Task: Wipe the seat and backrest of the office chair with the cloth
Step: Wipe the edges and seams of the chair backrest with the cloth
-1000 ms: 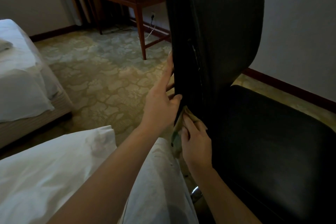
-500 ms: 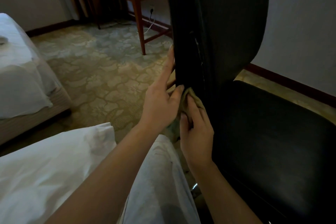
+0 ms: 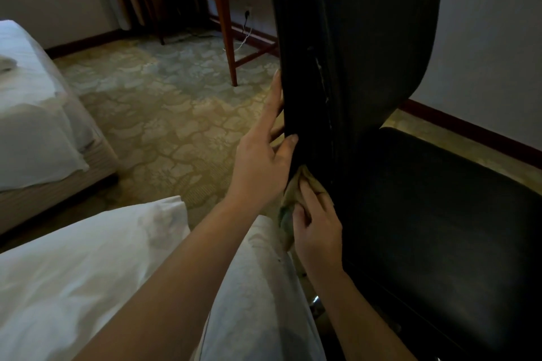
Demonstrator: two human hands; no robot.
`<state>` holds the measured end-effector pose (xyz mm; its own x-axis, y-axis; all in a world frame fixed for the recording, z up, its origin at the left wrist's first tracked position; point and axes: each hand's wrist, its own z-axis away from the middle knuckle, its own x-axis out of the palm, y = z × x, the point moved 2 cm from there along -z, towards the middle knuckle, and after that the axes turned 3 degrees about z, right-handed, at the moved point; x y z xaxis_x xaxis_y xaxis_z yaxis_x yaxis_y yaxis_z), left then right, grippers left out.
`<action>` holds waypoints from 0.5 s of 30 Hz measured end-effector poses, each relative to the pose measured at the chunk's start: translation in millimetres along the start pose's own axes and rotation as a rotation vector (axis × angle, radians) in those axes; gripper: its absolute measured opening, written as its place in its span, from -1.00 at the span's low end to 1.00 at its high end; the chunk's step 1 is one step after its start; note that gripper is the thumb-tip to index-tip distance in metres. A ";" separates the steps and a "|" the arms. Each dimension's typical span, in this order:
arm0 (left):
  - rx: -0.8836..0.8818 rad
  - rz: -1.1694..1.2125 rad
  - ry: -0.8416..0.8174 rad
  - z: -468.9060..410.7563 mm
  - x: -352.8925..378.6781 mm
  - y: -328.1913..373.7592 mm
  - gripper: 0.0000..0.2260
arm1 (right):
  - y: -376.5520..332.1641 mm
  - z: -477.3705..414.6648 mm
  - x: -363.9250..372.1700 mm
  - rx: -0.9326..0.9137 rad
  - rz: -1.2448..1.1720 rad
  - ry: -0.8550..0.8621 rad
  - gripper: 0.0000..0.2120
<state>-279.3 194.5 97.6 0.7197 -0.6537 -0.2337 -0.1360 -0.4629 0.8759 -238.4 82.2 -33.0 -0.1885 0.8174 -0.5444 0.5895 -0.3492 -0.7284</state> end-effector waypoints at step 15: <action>-0.111 0.043 -0.027 14.4 3.3 -13.0 -0.41 | -29.1 -24.4 -15.4 -0.027 -0.051 -0.004 -0.50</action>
<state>-285.0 189.7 79.3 0.6957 -0.6883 -0.2053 -0.0888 -0.3660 0.9264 -233.5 91.0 6.8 -0.2218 0.8321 -0.5083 0.6001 -0.2944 -0.7438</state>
